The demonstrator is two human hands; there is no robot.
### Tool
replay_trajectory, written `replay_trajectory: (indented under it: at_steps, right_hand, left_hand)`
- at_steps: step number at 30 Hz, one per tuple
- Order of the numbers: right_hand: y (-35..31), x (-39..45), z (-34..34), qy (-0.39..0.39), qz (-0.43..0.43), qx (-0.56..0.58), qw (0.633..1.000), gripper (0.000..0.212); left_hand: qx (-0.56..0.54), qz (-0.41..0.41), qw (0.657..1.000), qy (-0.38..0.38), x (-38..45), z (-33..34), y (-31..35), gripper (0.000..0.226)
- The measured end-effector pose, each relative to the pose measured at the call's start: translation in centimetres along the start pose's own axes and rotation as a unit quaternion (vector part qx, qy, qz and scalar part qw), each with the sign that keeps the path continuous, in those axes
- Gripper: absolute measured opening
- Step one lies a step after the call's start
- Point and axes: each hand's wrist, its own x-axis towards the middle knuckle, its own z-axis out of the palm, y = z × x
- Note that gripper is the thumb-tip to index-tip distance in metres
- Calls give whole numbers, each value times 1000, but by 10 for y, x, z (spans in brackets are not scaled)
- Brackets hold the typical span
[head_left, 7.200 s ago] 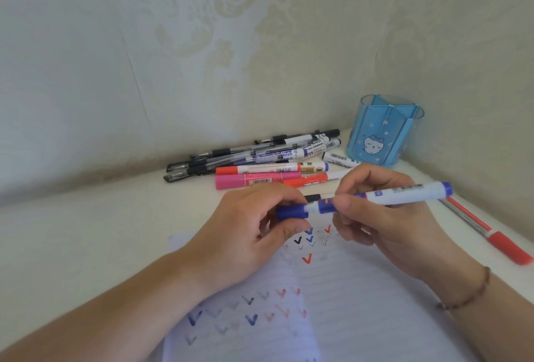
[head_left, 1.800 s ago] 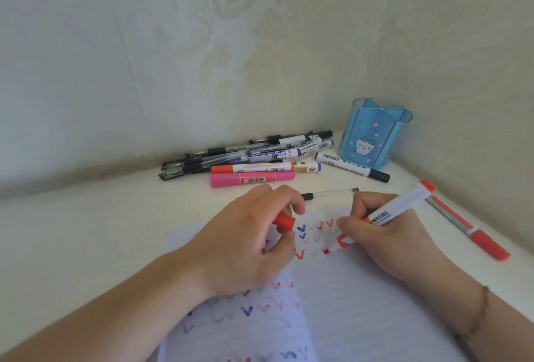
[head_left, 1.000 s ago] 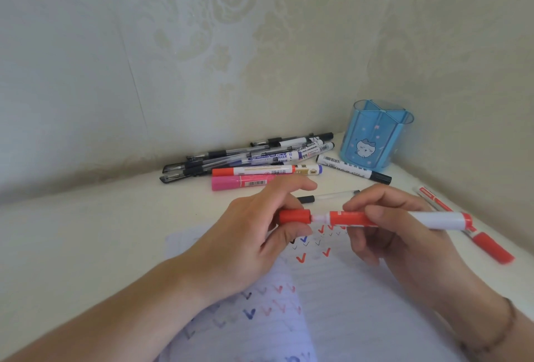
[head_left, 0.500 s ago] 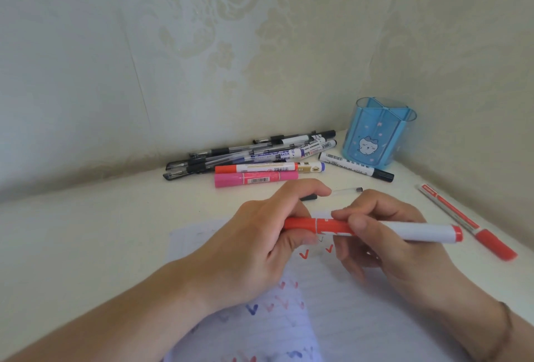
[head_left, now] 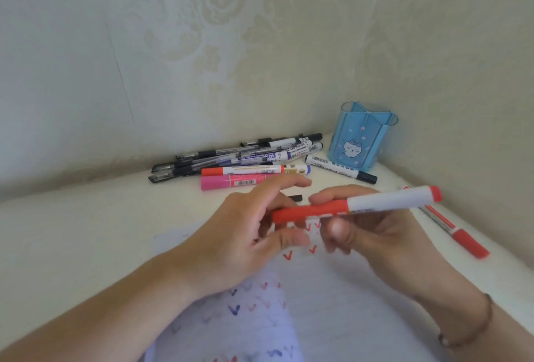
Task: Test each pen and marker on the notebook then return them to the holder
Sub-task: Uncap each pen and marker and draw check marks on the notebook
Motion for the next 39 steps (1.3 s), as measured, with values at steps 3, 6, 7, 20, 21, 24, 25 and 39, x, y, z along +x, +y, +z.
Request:
replay_trajectory:
  at_steps: [3,6,7,20,21,24,25,39]
  right_hand:
    - [4,1,-34,142,-11,-158,977,37]
    - [7,-1,-78,248,78,-445,857,36]
    - [8,-4,-91,239,142,-513,812,36]
    - [38,-8,-129,218,363,-586,691,27]
    - [37,-8,-127,224,354,-586,694,26]
    - [37,-6,-119,228,323,-576,715,29]
    - [35,-5,-114,230,309,-577,720,29]
    - [7,-6,-16,-17,42,-214,976,61]
  left_hand:
    - [122,-59,990,-33,0,-1,-17,83]
    - [226,-62,972,-20,1,-7,-31,80]
    - [239,-68,968,-15,2,-8,-33,77]
    - [400,-185,895,64,3,-17,-44,73]
    - [408,-193,890,64,3,-18,-45,67]
    - [419,-211,881,62,4,-22,-49,44]
    - [420,-214,880,64,4,-24,-50,41]
    - [171,76,982,-7,5,-14,-6,22]
